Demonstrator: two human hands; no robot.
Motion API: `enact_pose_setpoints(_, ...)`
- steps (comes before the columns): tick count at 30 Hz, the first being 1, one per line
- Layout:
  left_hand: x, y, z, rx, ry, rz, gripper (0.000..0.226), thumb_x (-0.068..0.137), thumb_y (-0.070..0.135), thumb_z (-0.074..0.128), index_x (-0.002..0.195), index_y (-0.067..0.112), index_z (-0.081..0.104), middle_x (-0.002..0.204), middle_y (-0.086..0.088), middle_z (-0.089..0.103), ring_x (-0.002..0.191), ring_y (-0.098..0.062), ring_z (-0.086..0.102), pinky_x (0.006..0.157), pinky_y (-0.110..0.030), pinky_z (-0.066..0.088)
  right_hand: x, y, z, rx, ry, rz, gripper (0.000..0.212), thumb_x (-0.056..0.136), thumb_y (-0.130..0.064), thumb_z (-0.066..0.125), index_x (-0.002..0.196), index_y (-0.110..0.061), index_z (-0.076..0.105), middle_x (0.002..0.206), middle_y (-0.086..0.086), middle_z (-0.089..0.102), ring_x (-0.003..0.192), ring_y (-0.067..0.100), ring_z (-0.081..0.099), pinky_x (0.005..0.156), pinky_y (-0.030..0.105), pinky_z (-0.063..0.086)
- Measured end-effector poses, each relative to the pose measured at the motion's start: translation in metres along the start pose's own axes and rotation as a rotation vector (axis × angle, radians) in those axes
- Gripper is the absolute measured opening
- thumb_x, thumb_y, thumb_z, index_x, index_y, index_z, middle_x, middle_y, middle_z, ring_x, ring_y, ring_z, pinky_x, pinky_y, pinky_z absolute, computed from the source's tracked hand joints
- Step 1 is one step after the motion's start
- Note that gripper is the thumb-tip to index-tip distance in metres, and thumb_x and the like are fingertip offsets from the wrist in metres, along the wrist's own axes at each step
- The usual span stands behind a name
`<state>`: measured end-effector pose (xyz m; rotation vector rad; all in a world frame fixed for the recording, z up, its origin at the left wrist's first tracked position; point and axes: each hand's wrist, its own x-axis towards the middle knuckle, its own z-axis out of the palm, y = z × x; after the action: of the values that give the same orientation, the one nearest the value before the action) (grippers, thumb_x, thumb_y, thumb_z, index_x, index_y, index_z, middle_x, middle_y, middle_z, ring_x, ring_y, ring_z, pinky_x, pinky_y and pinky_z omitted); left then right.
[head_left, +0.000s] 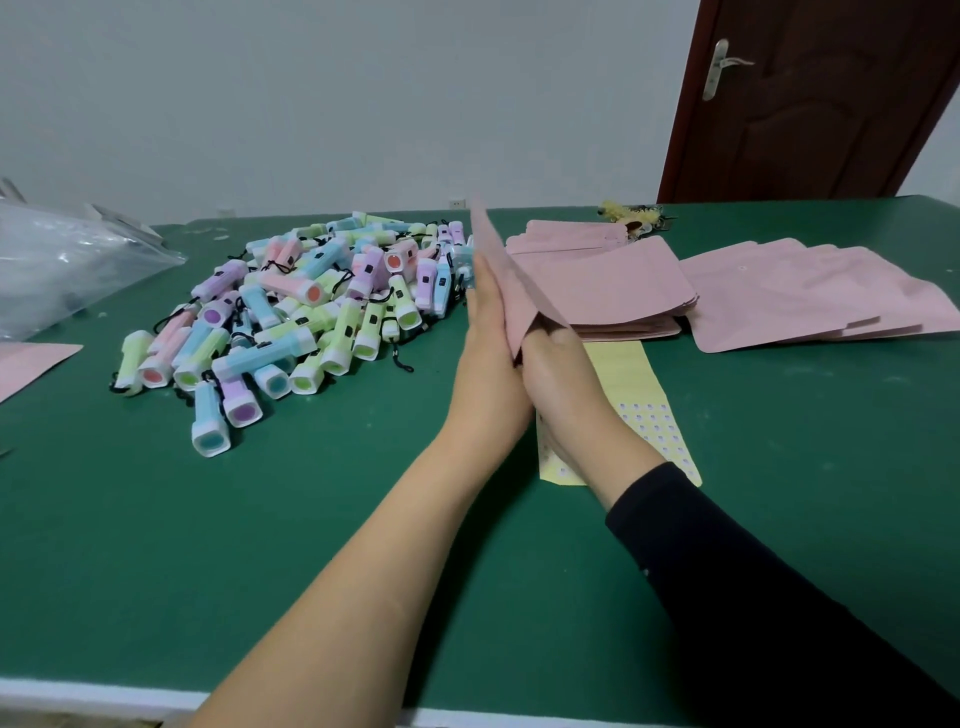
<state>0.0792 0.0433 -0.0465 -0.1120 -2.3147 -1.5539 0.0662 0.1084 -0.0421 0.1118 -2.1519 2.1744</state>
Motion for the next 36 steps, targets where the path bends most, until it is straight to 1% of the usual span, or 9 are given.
enact_pose_setpoints(3,0.000,0.000,-0.002,-0.075,-0.208,-0.002,0.096,0.092,-0.001,0.052,0.155,0.029,-0.014,0.163,0.000,0.017,0.143,-0.019,0.033,0.116,-0.035,0.031,0.006,-0.002,-0.009,0.052,0.078,0.010,0.022,0.096,-0.020,0.047,0.080,-0.027,0.061,0.073,-0.022,0.068,0.076,-0.005,0.061,0.059,0.011,0.047)
enact_pose_setpoints(5,0.004,0.003,-0.010,-0.400,-0.336,-0.158,0.098,0.086,-0.004,0.055,0.156,0.035,0.000,0.157,0.002,0.034,0.133,-0.015,0.045,0.115,-0.048,0.034,0.008,-0.006,-0.013,0.064,0.089,0.002,0.015,0.097,-0.024,0.049,0.089,-0.026,0.062,0.084,-0.019,0.069,0.085,0.000,0.061,0.067,0.017,0.049)
enact_pose_setpoints(8,0.011,0.001,-0.023,-0.829,-0.488,-0.402,0.066,0.075,0.015,0.067,0.136,0.019,0.040,0.130,-0.009,0.053,0.120,-0.030,0.046,0.107,-0.058,0.033,0.010,-0.009,-0.018,0.013,0.081,0.029,0.019,0.099,-0.031,0.044,0.096,-0.022,0.061,0.085,-0.013,0.066,0.083,0.007,0.058,0.063,0.027,0.042)
enact_pose_setpoints(12,0.009,0.002,-0.025,-1.045,-0.575,-0.511,0.082,0.081,0.054,0.061,0.151,0.019,0.037,0.128,-0.008,0.058,0.120,-0.030,0.055,0.097,-0.052,0.048,0.004,-0.003,-0.007,-0.145,-0.008,-0.018,0.029,0.100,-0.029,0.042,0.110,-0.015,0.065,0.105,-0.003,0.067,0.100,0.014,0.061,0.078,0.028,0.046)
enact_pose_setpoints(15,0.008,0.005,-0.023,-1.128,-0.559,-0.522,0.081,0.081,0.053,0.058,0.151,0.016,0.038,0.148,-0.007,0.047,0.126,-0.024,0.051,0.089,-0.040,0.055,-0.001,0.002,0.000,-0.221,-0.047,-0.148,0.031,0.101,-0.026,0.040,0.126,-0.019,0.058,0.118,-0.007,0.056,0.120,0.013,0.049,0.096,0.023,0.035)
enact_pose_setpoints(19,0.009,0.000,-0.023,-1.162,-0.505,-0.541,0.078,0.081,0.045,0.064,0.147,0.011,0.043,0.136,-0.009,0.052,0.119,-0.027,0.055,0.087,-0.041,0.056,0.002,0.006,-0.005,-0.303,-0.127,-0.143,0.025,0.099,-0.024,0.041,0.108,-0.016,0.063,0.114,0.008,0.066,0.114,0.025,0.056,0.101,0.039,0.043)
enact_pose_setpoints(27,0.014,-0.005,-0.023,-1.208,-0.441,-0.532,0.079,0.075,0.053,0.065,0.145,0.019,0.049,0.138,-0.005,0.057,0.128,-0.022,0.053,0.108,-0.041,0.043,0.001,0.006,-0.003,-0.385,-0.186,-0.185,0.030,0.099,-0.023,0.044,0.125,-0.015,0.057,0.122,0.005,0.062,0.113,0.017,0.053,0.091,0.028,0.039)
enact_pose_setpoints(32,0.014,-0.006,-0.019,-1.198,-0.321,-0.472,0.036,0.076,0.037,0.071,0.104,0.014,0.077,0.110,-0.007,0.073,0.101,-0.019,0.070,0.091,-0.031,0.056,-0.001,0.011,-0.003,-0.598,-0.178,-0.269,0.020,0.092,-0.010,0.044,0.106,-0.005,0.057,0.103,0.015,0.064,0.095,0.031,0.058,0.076,0.034,0.045)
enact_pose_setpoints(36,0.016,-0.005,-0.022,-1.254,-0.279,-0.464,0.023,0.080,0.031,0.070,0.091,0.014,0.080,0.101,-0.007,0.074,0.093,-0.020,0.070,0.097,-0.033,0.052,-0.003,0.016,0.001,-0.743,-0.206,-0.374,0.038,0.092,-0.006,0.040,0.129,-0.007,0.049,0.123,0.023,0.055,0.116,0.036,0.048,0.089,0.033,0.040)
